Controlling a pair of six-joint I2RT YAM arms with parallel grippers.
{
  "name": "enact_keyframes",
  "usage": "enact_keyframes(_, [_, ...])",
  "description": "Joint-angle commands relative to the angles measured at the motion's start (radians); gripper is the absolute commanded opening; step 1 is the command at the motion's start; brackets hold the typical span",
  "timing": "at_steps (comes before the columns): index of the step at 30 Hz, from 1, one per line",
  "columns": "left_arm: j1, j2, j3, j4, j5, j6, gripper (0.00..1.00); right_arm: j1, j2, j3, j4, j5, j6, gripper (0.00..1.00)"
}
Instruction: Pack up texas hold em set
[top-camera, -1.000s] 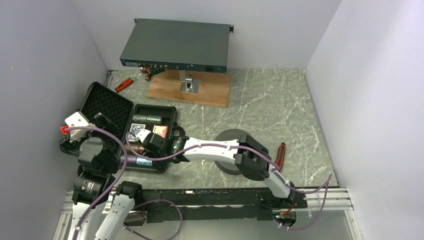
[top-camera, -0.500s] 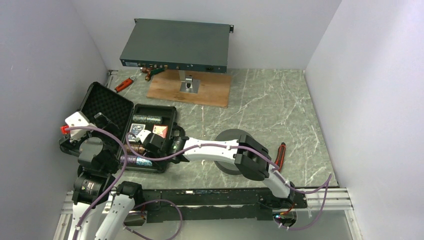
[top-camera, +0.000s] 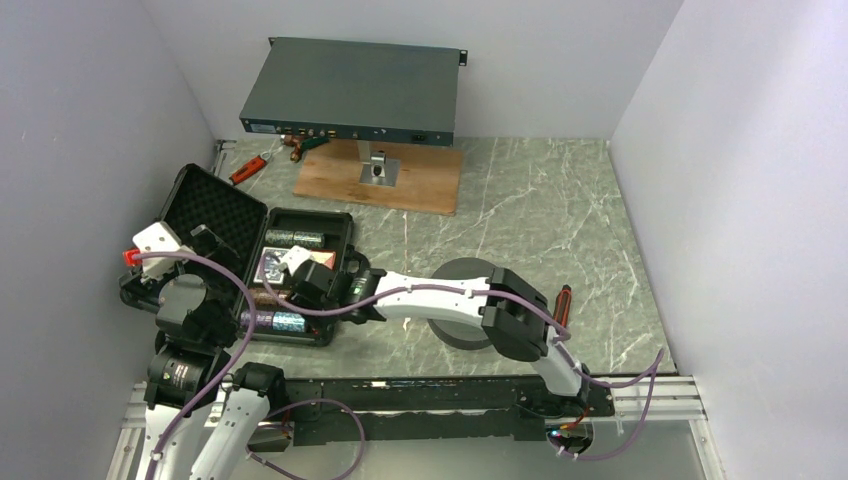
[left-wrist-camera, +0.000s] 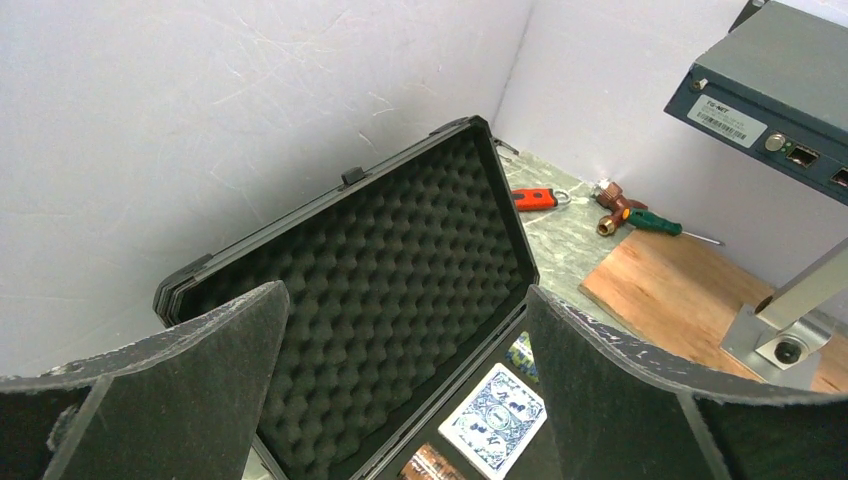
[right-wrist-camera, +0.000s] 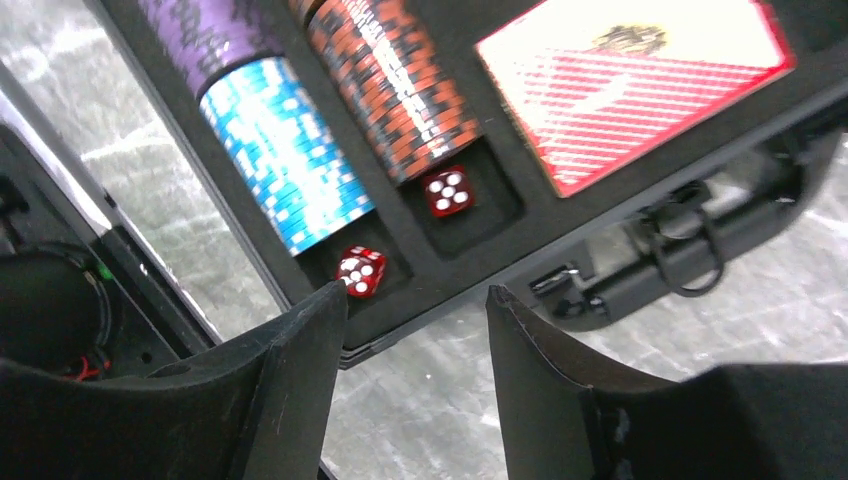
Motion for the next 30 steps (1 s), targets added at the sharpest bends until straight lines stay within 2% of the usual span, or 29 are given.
enact_keyframes(1, [0.005, -0.001, -0.004, 0.038, 0.018, 0.014, 0.95, -0.049, -0.119, -0.02, 0.028, 0.084, 0.088, 0.57])
enact_keyframes(8, [0.005, 0.004, -0.004, 0.037, 0.036, 0.021, 0.94, -0.181, -0.166, -0.123, 0.044, 0.008, 0.232, 0.58])
enact_keyframes(10, [0.005, 0.004, -0.004, 0.038, 0.048, 0.025, 0.94, -0.216, -0.162, -0.128, 0.028, 0.012, 0.263, 0.62])
enact_keyframes(12, [0.005, 0.005, -0.004, 0.036, 0.058, 0.029, 0.94, -0.228, -0.148, -0.114, -0.003, 0.042, 0.276, 0.71])
enact_keyframes(15, [0.005, 0.007, -0.003, 0.035, 0.074, 0.032, 0.94, -0.244, -0.111, -0.083, -0.036, 0.06, 0.287, 0.76])
enact_keyframes(24, [0.005, 0.013, -0.001, 0.031, 0.101, 0.041, 0.94, -0.265, -0.004, 0.031, -0.095, 0.111, 0.278, 0.77])
enact_keyframes(30, [0.005, 0.013, -0.001, 0.032, 0.112, 0.044, 0.93, -0.275, 0.073, 0.115, -0.153, 0.196, 0.276, 0.74])
